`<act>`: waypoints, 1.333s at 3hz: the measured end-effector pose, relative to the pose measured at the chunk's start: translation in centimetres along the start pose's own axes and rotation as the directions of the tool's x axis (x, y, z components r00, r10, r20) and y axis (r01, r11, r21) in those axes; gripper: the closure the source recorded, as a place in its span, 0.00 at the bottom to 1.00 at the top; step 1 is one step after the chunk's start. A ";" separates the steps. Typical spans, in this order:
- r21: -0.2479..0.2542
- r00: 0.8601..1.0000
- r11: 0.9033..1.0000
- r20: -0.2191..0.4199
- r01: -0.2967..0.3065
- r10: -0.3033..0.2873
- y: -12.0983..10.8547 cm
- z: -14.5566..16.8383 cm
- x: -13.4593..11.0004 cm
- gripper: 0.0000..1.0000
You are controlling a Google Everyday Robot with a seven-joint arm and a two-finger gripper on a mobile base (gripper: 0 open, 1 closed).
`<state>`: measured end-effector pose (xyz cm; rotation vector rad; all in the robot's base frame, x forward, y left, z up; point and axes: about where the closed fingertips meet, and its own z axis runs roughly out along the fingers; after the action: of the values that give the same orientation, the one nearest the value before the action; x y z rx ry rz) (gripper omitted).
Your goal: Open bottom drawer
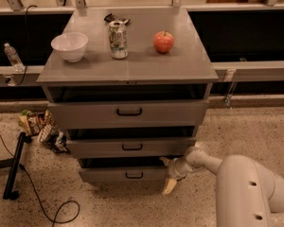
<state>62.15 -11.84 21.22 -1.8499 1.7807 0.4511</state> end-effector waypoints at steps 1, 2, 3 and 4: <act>-0.013 0.999 0.999 -0.003 -0.046 0.046 -0.1 1.2 1.2 0.15; -0.028 0.996 0.996 -0.016 -0.084 0.084 0.8 1.2 2.4 0.39; -0.049 0.992 0.992 -0.049 -0.117 0.115 2.5 -0.7 3.6 0.62; -0.054 0.992 0.991 -0.053 -0.119 0.116 2.8 -0.9 3.6 0.85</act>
Offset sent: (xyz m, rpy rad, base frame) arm -0.0135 -0.0281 -0.0308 -0.0211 0.1112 -0.0834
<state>59.58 -15.30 19.43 -1.8153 1.9365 0.5097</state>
